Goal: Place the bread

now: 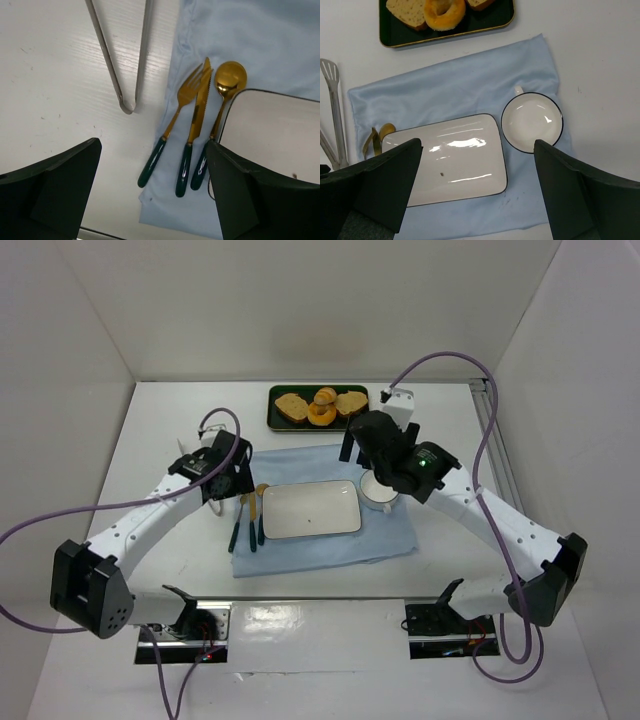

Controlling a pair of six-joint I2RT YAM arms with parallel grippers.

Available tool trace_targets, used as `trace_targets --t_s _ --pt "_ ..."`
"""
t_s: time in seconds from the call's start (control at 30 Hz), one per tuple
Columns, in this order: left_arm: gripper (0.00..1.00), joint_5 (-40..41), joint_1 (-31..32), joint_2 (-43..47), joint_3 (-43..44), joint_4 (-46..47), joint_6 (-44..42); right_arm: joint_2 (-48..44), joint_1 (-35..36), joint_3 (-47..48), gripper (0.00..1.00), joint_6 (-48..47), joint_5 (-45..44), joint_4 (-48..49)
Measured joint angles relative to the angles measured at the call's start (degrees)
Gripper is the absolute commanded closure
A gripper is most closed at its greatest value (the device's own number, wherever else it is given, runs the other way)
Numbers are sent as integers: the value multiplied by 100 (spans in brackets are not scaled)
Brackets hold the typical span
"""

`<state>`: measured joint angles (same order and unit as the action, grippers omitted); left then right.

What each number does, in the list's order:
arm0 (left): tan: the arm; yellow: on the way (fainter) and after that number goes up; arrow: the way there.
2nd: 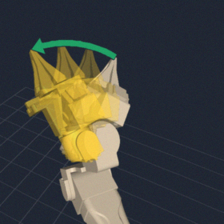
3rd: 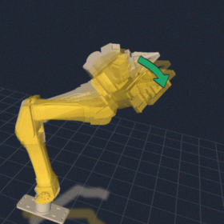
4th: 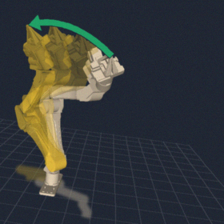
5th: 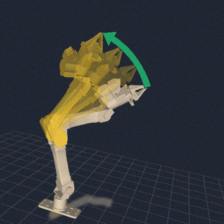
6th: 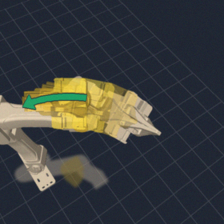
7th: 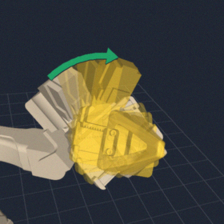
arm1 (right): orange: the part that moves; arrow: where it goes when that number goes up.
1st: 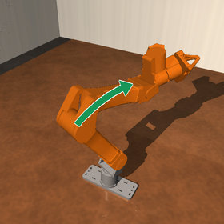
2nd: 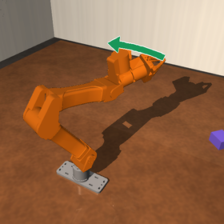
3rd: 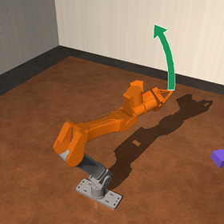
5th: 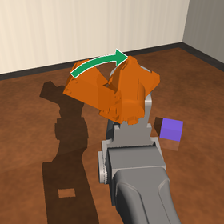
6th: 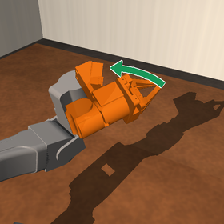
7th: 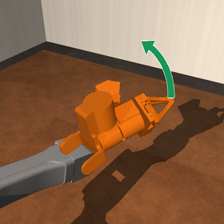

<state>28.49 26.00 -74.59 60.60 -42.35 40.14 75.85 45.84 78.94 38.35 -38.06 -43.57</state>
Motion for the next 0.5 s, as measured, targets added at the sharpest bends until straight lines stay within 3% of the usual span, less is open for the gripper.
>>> trace_targets --t_s 0.5 --pt "0 -651 -1381 -756 -267 592 37 -13 -859 -214 0 -424 1102 476"
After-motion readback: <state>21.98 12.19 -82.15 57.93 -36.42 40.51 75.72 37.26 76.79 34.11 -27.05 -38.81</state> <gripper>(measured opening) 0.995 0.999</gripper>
